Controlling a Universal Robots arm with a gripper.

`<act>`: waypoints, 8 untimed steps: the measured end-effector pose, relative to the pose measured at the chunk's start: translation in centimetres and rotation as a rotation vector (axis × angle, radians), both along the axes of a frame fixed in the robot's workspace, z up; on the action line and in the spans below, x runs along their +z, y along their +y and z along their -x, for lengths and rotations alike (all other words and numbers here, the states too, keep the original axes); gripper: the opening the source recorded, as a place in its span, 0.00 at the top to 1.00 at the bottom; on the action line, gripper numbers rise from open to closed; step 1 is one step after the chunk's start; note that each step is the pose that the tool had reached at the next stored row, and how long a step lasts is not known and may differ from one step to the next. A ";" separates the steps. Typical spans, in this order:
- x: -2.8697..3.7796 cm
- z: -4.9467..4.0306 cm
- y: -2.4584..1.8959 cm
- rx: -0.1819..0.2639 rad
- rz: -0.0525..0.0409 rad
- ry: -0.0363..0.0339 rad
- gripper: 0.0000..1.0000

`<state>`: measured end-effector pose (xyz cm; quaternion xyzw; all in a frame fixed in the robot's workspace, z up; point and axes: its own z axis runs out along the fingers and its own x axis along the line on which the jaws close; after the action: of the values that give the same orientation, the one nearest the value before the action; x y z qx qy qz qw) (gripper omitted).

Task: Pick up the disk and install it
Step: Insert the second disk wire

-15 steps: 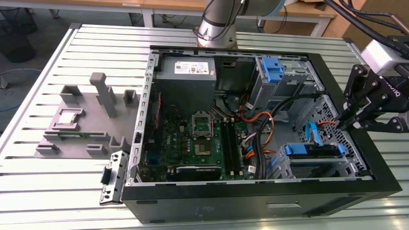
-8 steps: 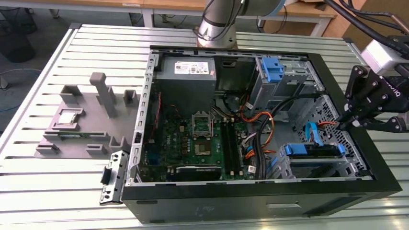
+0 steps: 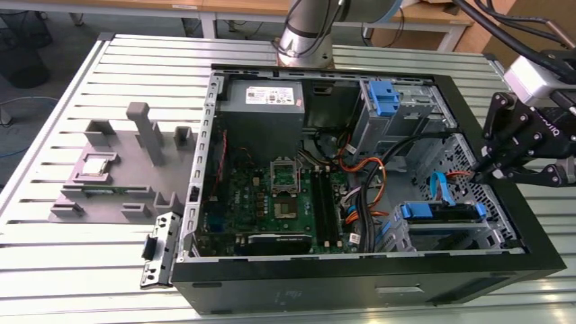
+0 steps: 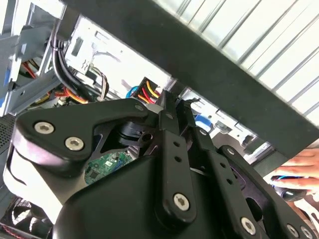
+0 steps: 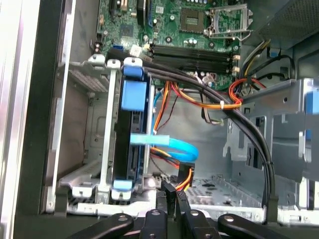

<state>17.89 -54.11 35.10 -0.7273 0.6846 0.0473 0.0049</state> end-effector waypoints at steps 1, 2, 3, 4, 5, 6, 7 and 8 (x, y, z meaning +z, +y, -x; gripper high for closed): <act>0.00 0.27 0.00 0.000 0.0000 -0.0008 0.80; 0.00 0.43 0.00 0.000 -0.0001 -0.0012 0.80; -0.01 0.50 0.00 0.000 -0.0001 -0.0013 0.80; -0.01 0.52 -0.01 0.000 0.0001 -0.0013 0.80; -0.01 0.57 -0.01 0.000 0.0000 -0.0013 0.80; -0.01 0.67 -0.01 0.000 0.0003 -0.0013 0.80; -0.02 0.80 -0.04 0.000 0.0001 -0.0013 0.80; -0.03 0.94 -0.08 0.000 0.0001 -0.0013 0.80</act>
<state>16.95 -54.19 35.07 -0.7273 0.6847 0.0468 0.0053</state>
